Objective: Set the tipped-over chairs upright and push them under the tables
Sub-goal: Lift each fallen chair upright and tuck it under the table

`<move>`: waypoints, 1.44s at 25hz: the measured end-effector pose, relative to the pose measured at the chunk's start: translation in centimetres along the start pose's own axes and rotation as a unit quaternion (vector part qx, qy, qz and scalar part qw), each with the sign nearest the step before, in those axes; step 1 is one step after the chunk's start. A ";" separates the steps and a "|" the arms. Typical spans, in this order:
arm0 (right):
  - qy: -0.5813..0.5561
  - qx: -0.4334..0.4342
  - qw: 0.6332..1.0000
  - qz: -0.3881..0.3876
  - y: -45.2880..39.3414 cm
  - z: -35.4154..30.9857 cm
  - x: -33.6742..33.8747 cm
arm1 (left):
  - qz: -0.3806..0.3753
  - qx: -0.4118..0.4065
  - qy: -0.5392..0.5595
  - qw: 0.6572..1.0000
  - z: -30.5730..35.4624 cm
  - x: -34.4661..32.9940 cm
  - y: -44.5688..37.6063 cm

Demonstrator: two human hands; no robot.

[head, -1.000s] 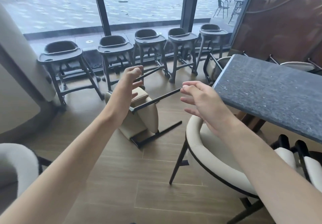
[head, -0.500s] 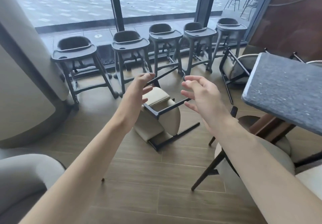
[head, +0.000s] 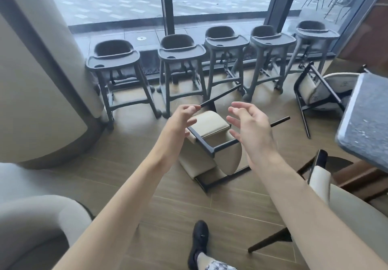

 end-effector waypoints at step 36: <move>-0.096 -0.074 0.950 0.287 -45.5 4.0 -8.5 | -0.319 -0.020 -0.097 0.942 0.3 9.5 -54.2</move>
Point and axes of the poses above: each hand's wrist, its own y-axis away from the middle knuckle, its own x-axis out of the back of the hand, z = x × y, the point moved 10 cm from there along -y, towards the middle knuckle, and after that the axes turned 9 degrees about -z, right-handed, at the moved point
